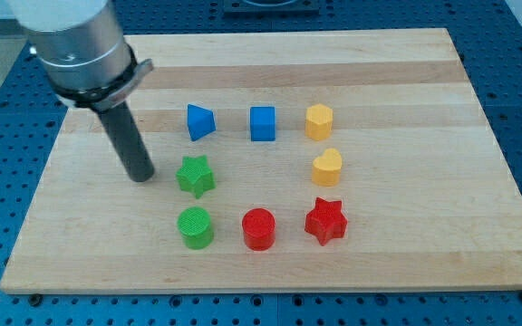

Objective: Slightly push the green star towards the green circle

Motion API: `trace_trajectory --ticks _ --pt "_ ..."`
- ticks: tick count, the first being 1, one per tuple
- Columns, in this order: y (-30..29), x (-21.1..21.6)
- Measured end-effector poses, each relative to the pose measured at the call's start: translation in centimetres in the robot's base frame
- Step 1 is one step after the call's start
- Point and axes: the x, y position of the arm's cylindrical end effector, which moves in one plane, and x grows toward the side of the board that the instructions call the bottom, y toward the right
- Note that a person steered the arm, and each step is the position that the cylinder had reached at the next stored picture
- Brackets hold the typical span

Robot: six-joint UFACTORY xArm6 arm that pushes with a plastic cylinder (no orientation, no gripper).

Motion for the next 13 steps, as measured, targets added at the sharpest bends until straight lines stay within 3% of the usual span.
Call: trace_trajectory --ticks 3,6,8,9,11,13 --pt "3.8 -1.9" --pt "6.3 -0.8" --pt "10.4 -5.4" --pt "11.1 -5.7" --pt "6.7 -1.4" --pt "5.7 0.0"
